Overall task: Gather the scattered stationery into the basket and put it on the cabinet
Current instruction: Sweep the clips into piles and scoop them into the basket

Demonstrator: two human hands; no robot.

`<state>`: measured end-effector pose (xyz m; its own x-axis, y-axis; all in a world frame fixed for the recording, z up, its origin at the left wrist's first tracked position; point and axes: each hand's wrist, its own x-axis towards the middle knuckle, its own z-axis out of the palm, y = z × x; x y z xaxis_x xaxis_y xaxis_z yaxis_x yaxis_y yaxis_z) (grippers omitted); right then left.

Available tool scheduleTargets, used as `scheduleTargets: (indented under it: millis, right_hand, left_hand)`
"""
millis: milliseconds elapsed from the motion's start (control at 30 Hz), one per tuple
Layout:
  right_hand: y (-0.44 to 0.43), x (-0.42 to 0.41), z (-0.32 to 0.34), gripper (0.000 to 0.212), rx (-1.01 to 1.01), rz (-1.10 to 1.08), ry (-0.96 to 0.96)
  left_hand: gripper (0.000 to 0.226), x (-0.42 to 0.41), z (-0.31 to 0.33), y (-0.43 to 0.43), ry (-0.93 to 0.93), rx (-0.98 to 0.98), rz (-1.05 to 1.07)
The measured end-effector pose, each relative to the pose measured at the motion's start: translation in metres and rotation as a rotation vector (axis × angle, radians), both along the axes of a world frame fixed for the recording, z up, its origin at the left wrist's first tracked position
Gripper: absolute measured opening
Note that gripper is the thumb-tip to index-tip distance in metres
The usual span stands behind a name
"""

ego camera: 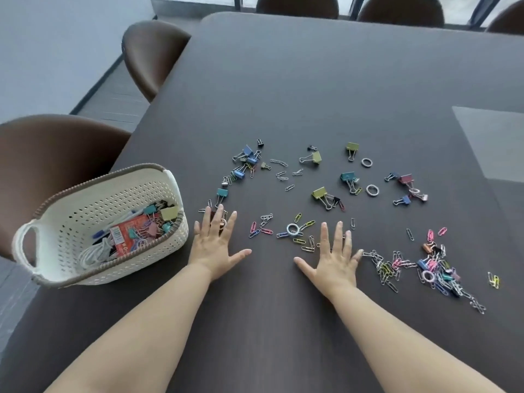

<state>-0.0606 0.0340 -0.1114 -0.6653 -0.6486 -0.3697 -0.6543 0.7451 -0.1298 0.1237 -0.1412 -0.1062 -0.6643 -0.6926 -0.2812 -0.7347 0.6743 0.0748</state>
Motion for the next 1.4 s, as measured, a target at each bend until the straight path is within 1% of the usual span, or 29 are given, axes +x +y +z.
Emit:
scheduleTargets:
  millis: [33,133,200,367,600,767,900,1033,1133,1167,1267,1300,1333,1400]
  right_hand:
    - [-0.002,-0.002,-0.002,0.098,0.0,-0.006,0.001]
    - [-0.018,-0.012,-0.007,0.099,-0.007,0.019,0.008]
    - [-0.035,-0.021,-0.007,0.101,-0.018,0.045,0.009]
    - [-0.078,-0.045,-0.009,0.11,-0.033,0.091,0.03]
    - [-0.113,-0.073,-0.012,0.115,-0.069,0.021,0.049]
    - [-0.135,-0.101,-0.009,0.117,-0.09,0.016,0.1]
    - [-0.153,-0.134,-0.011,0.116,-0.086,0.05,0.152]
    - [-0.169,-0.149,-0.014,0.107,-0.103,0.116,0.156]
    - [-0.174,-0.153,-0.017,0.091,-0.143,0.163,0.151]
    - [-0.173,-0.152,-0.018,0.084,-0.184,0.166,0.164]
    - [-0.167,-0.143,-0.024,0.068,-0.38,0.151,0.232]
    - [-0.164,-0.139,-0.026,0.062,-0.426,0.146,0.266]
    - [-0.161,-0.135,-0.027,0.056,-0.449,0.142,0.298]
    - [-0.154,-0.126,-0.028,0.048,-0.449,0.143,0.347]
  left_hand:
    - [0.1,-0.002,-0.003,-0.007,-0.005,0.004,0.016]
    - [0.102,-0.012,-0.009,-0.023,-0.037,0.006,0.051]
    - [0.106,-0.023,-0.013,-0.029,-0.05,-0.007,0.039]
    - [0.11,-0.059,-0.017,-0.049,0.008,-0.007,0.022]
    - [0.114,-0.1,-0.02,-0.078,0.047,-0.052,0.023]
    - [0.113,-0.125,-0.018,-0.09,0.1,-0.04,0.097]
    - [0.108,-0.149,-0.022,-0.105,0.075,-0.087,0.081]
    - [0.104,-0.171,-0.024,-0.125,0.069,-0.103,0.07]
    - [0.09,-0.181,-0.026,-0.135,0.076,-0.114,0.023]
    - [0.083,-0.181,-0.027,-0.136,0.121,-0.143,-0.005]
    - [0.056,-0.173,-0.039,-0.129,0.391,-0.301,-0.072]
    - [0.049,-0.17,-0.042,-0.126,0.448,-0.34,-0.075]
    - [0.045,-0.168,-0.044,-0.122,0.472,-0.354,-0.071]
    - [0.044,-0.164,-0.044,-0.113,0.49,-0.35,-0.055]
